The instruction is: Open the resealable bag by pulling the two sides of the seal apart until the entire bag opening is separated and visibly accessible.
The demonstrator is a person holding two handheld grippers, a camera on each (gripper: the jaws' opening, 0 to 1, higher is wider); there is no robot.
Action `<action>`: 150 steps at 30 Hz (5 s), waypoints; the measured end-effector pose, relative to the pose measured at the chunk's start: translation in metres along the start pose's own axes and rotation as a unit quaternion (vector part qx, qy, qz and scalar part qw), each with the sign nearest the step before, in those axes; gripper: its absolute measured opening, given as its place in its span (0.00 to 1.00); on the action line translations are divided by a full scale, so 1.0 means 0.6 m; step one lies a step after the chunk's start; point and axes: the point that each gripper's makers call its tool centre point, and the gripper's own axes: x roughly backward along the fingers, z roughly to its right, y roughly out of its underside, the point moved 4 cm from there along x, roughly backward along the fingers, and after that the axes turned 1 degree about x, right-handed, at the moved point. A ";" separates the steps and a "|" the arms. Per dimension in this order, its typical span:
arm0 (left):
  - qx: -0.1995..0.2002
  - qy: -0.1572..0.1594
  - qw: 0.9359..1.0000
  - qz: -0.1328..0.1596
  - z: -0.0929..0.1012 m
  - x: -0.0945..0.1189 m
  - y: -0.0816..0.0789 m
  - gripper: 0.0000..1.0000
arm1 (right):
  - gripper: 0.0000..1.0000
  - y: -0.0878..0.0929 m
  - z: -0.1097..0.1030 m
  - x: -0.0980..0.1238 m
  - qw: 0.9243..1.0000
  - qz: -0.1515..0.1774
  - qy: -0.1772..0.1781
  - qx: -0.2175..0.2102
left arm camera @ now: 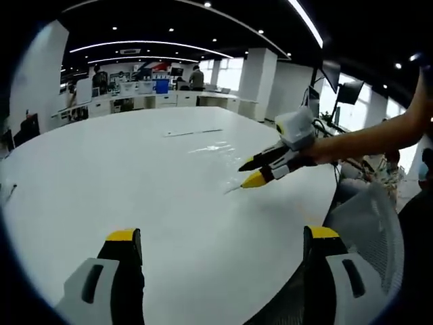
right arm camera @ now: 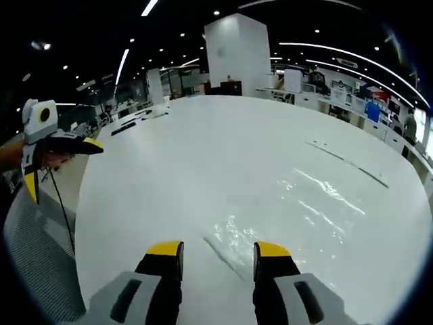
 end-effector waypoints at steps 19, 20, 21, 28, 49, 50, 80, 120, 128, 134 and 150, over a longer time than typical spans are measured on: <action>0.011 -0.016 1.000 -0.008 -0.012 0.002 0.006 0.95 | 0.13 0.026 0.003 -0.034 0.997 -0.056 0.016 0.059; 0.011 -0.016 1.000 -0.011 -0.012 0.002 0.007 0.95 | 0.10 0.025 0.006 -0.034 0.997 -0.055 0.021 0.050; 0.011 -0.016 1.000 -0.011 -0.012 0.003 0.008 0.95 | 0.08 0.024 0.008 -0.033 0.997 -0.055 0.024 0.048; 0.017 -0.020 1.000 -0.016 -0.015 0.010 0.018 0.94 | 0.03 0.026 0.004 -0.031 0.995 -0.056 0.012 0.079; 0.012 -0.008 1.000 -0.010 -0.008 0.006 0.012 0.92 | 0.00 0.017 -0.003 -0.009 0.993 -0.050 0.001 0.111; 0.012 -0.007 1.000 -0.010 -0.007 0.006 0.012 0.91 | 0.00 0.017 -0.004 -0.008 0.993 -0.048 0.002 0.110; -0.043 0.022 0.999 -0.018 0.011 -0.002 0.001 0.87 | 0.00 0.016 -0.104 0.052 0.997 0.000 -0.049 0.064; -0.214 0.094 0.969 -0.083 0.067 -0.071 0.005 0.65 | 0.00 0.036 -0.229 0.087 0.990 -0.004 -0.120 0.076; -0.307 0.116 0.939 -0.106 0.084 -0.088 0.001 0.61 | 0.00 0.030 -0.233 0.091 0.990 0.001 -0.122 0.075; -0.381 0.137 0.905 -0.128 0.105 -0.095 0.013 0.48 | 0.00 0.033 -0.240 0.093 0.989 -0.001 -0.125 0.078; -0.423 0.197 0.871 -0.155 0.145 -0.095 0.043 0.15 | 0.00 0.047 -0.259 0.092 0.986 -0.016 -0.136 0.093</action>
